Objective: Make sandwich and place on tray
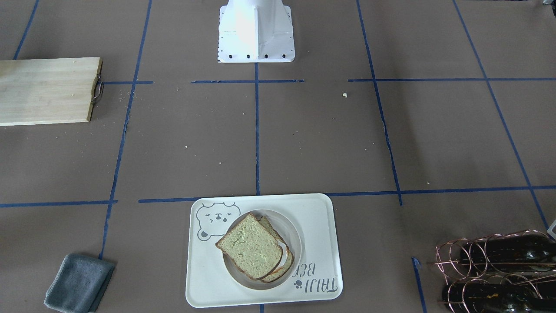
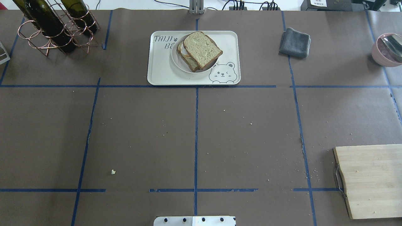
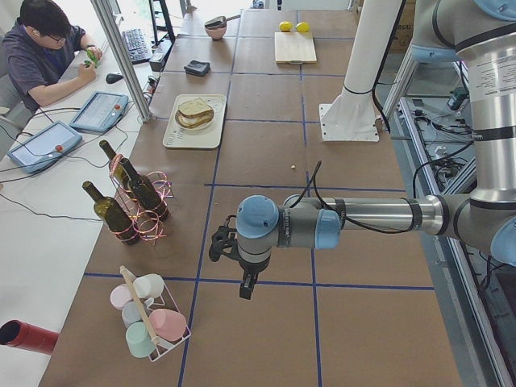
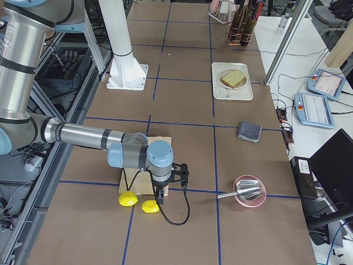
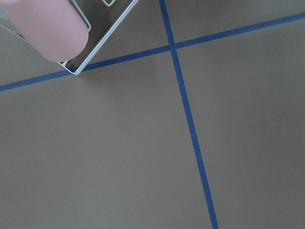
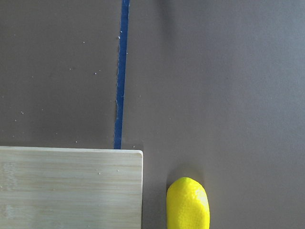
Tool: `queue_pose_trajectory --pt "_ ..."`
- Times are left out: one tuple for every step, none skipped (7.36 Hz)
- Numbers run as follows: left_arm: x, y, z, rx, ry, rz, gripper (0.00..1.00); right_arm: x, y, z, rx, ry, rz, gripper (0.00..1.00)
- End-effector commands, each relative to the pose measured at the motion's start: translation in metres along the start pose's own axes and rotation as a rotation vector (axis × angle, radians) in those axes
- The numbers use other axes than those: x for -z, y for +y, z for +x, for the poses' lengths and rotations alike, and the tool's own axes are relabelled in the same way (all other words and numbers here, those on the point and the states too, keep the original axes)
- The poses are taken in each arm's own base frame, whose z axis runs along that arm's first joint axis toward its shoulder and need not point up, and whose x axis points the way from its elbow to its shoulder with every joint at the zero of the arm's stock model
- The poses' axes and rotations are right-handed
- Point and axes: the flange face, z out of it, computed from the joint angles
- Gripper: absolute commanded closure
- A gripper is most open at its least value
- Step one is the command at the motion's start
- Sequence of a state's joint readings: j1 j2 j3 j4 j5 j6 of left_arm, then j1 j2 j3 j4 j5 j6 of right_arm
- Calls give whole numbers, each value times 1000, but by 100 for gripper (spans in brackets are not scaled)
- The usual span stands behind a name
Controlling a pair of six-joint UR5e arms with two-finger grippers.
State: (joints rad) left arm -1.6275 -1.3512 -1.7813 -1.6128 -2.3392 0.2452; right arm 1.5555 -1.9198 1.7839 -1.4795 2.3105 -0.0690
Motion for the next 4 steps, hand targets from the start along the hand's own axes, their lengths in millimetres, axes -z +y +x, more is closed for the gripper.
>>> queue_pose_trajectory --pt "-2 3 -1 5 1 -5 0 -1 1 0 0 -1 -2 0" --pt "2 2 1 -1 -1 3 0 0 1 0 -1 -1 -1 0" --pt "3 6 1 6 0 2 0 -1 2 1 -2 -1 -2 0" --pt "2 6 2 5 0 0 0 -1 2 1 -2 -1 -2 0"
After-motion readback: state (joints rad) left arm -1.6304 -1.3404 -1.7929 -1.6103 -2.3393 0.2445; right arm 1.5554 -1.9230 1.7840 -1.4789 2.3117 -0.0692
